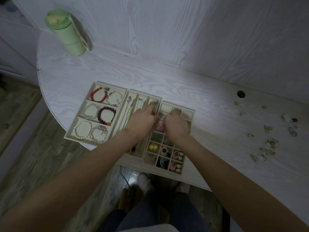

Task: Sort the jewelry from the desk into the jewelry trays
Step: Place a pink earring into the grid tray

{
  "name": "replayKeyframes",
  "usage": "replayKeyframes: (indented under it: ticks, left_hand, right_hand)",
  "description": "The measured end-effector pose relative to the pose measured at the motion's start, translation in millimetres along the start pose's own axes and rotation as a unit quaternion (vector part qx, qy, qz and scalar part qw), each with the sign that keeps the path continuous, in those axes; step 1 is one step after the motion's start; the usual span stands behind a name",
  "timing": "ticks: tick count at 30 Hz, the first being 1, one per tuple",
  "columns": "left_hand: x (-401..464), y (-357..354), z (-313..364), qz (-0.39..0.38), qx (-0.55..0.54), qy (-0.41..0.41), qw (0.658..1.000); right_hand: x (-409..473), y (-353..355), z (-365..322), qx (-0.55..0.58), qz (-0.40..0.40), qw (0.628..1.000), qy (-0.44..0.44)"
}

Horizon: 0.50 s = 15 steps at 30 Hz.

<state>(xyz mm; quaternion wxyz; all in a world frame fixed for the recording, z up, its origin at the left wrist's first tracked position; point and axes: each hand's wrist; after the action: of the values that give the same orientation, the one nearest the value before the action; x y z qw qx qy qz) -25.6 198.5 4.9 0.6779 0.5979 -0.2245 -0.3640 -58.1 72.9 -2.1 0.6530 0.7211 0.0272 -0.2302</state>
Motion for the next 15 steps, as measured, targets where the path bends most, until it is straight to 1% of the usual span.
replayKeyframes:
  ticks: [2, 4, 9, 15]
  left_hand:
    - [-4, -4, -2, -0.044, 0.059, -0.02, 0.997]
    - [-5, -9, -2, -0.069, 0.096, -0.02, 0.993]
    - [-5, -9, 1, -0.094, 0.132, -0.023, 0.986]
    - [-6, -8, 3, -0.107, 0.14, -0.034, 0.984]
  right_hand:
    - [-1, 2, -1, -0.016, -0.004, 1.0, 0.008]
    - [-2, 3, -2, -0.023, -0.005, 1.0, 0.021]
    - [-6, -1, -1, 0.002, 0.02, 1.0, 0.011]
    - [-9, -11, 2, 0.064, 0.045, 0.997, -0.015]
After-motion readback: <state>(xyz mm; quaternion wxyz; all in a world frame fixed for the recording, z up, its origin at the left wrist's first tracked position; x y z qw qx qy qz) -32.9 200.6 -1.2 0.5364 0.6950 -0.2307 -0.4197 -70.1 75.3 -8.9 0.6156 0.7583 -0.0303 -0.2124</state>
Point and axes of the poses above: each hand's wrist, its own x-axis towards the middle knuckle, its own y-axis out of the back of the hand, z = x × y, and after that the axes turned 9 degrees about -y, right-handed
